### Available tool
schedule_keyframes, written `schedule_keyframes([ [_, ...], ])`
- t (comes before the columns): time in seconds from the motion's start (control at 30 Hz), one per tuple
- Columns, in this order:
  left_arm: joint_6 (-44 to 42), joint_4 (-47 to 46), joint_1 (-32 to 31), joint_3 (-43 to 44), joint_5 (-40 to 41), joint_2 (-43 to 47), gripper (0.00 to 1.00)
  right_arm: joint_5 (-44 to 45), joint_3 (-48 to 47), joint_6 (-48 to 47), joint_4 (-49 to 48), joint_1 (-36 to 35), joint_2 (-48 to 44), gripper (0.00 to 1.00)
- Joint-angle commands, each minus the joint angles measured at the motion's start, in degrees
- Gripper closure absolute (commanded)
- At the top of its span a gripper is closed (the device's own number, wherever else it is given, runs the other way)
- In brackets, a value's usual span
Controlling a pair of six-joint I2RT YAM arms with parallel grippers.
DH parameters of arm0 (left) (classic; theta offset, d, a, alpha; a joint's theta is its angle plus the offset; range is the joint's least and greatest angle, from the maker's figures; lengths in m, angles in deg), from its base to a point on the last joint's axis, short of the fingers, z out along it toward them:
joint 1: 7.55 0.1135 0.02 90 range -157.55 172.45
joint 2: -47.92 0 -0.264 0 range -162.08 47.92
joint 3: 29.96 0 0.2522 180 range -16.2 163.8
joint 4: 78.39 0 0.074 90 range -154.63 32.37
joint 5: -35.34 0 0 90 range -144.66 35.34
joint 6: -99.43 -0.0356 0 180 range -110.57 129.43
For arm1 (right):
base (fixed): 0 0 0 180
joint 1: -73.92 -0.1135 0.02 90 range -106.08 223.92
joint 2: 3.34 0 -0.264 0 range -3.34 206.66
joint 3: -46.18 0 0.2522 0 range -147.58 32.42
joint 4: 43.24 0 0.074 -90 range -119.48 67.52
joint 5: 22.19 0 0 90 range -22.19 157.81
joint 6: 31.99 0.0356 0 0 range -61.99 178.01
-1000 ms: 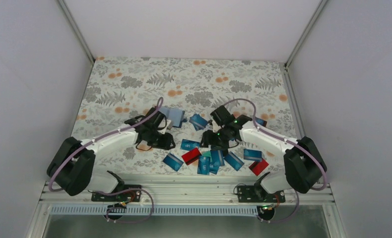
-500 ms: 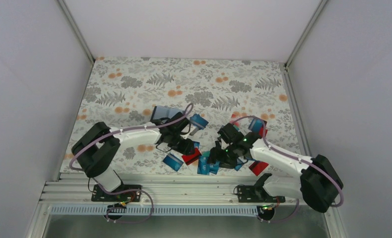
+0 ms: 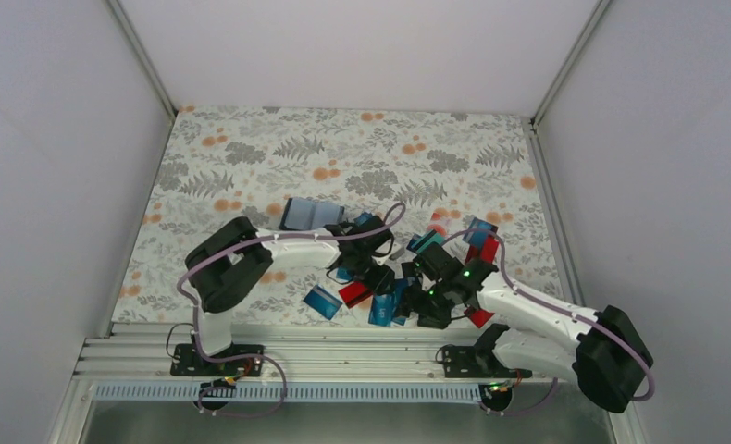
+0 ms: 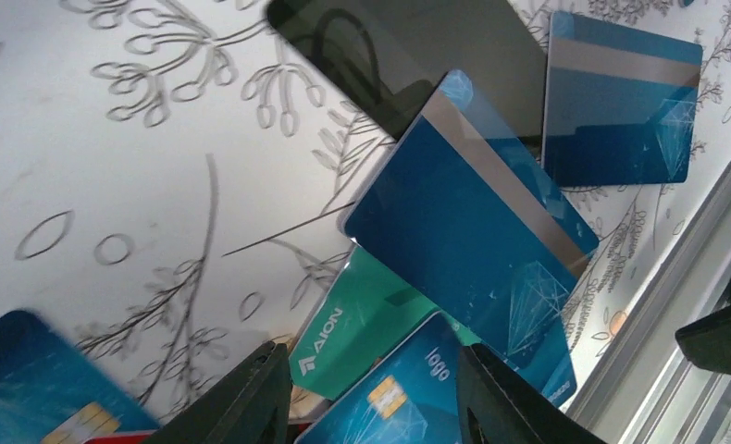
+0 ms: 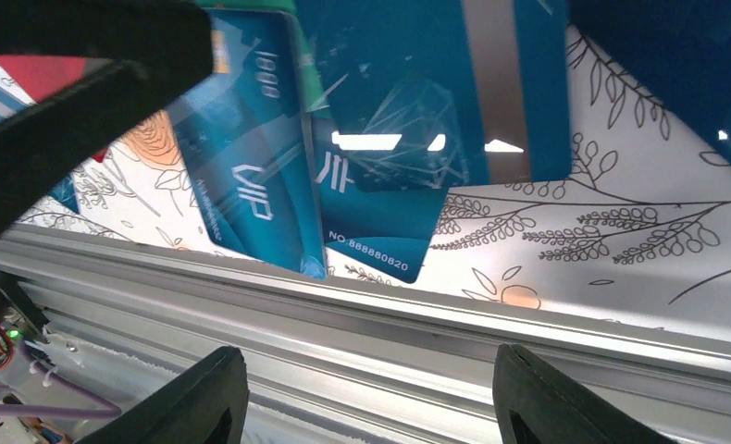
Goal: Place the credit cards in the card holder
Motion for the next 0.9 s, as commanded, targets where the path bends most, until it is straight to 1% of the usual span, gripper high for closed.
schedule_keyframes([
  [0.0,-1.07,2.32,-2.57,0.06,2.43,-2.84,0.54,0.46,0.85,1.48,1.13,-0.88,-2.07,0.33],
  [0.2,1.68,0.46,-5.18,-6.39,2.99,1.45,0.54,0.86,0.92,1.48,0.49,-0.95,-2.37,0.35],
  [0.3,3.37,-0.17,-5.58,-8.16,3.24,3.34,0.54,1.06,1.12,1.71,-0.24,-0.93,-2.4,0.37],
  [0.37,4.01,0.53,-5.6,-7.65,3.85,4.63,0.54,1.5,1.43,2.03,-0.79,-0.89,-2.32,0.37],
  [0.5,4.84,3.16,-5.6,-2.98,5.16,7.41,0.54,4.04,1.14,2.44,-1.97,-0.91,-2.17,0.41],
  [0.63,5.93,5.59,-5.58,-0.83,5.9,9.68,0.54,6.85,-0.26,2.03,-3.2,-0.8,0.15,0.43],
  [0.73,6.63,6.43,-5.59,-2.04,5.98,11.75,0.54,9.93,-1.6,2.1,-3.78,-0.07,2.05,0.44],
  [0.87,7.79,5.28,-5.6,-6.26,4.11,13.65,0.54,13.23,-3.33,1.86,-3.58,1.48,4.96,0.43],
])
